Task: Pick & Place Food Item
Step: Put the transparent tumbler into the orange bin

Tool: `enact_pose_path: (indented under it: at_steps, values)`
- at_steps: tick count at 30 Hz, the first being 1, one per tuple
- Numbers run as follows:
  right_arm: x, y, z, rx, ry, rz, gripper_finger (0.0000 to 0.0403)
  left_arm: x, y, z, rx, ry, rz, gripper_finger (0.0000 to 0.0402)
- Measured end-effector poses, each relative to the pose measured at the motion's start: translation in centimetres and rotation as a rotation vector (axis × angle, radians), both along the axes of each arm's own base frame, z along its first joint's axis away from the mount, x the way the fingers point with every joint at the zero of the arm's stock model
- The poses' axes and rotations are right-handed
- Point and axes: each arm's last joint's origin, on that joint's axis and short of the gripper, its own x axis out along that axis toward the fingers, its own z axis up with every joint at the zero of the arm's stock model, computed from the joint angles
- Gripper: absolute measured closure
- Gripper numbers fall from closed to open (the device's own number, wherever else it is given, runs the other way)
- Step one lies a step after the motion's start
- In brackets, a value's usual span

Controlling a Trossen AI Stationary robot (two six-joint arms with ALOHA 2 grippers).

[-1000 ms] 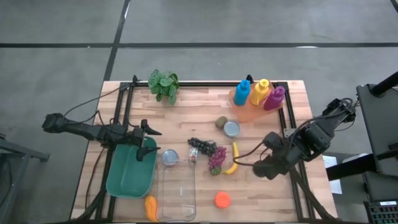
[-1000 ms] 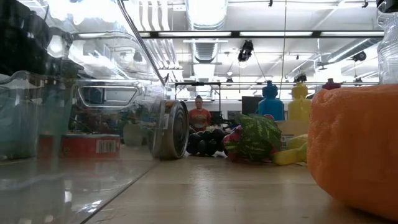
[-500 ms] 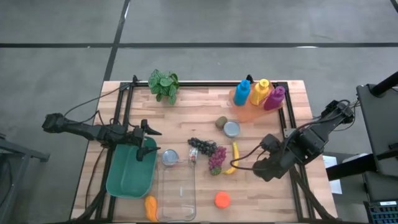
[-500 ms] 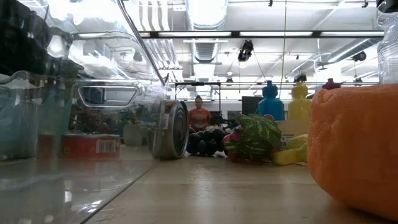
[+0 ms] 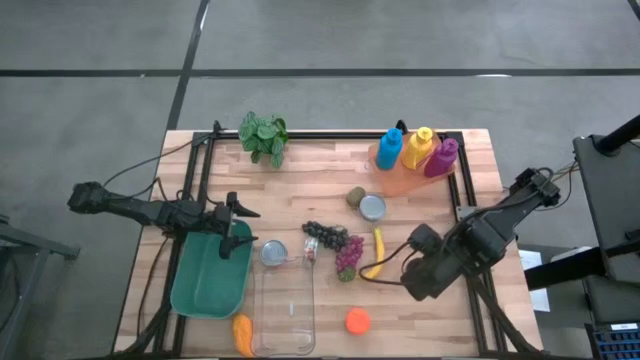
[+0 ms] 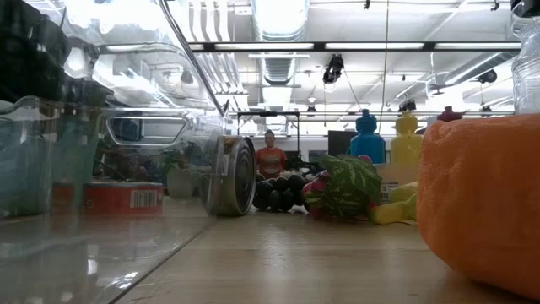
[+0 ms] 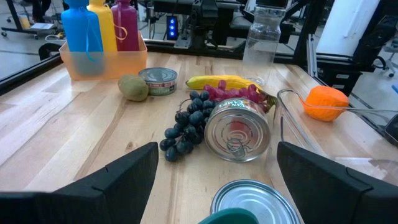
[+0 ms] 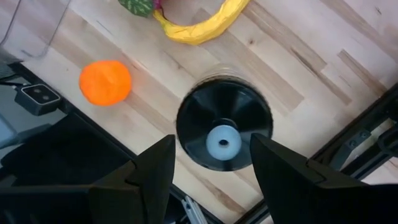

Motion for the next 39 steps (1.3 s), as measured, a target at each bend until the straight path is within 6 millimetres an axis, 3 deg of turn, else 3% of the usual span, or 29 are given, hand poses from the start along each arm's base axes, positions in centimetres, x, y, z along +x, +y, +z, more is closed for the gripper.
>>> enact_pose_path:
  at_steps: [39]
  values:
    - [-0.2, -0.3, -2.1, -0.072, 0.053, 0.003, 0.0198, 0.0, 0.0, 0.0, 0.0, 0.0, 0.0, 0.0066]
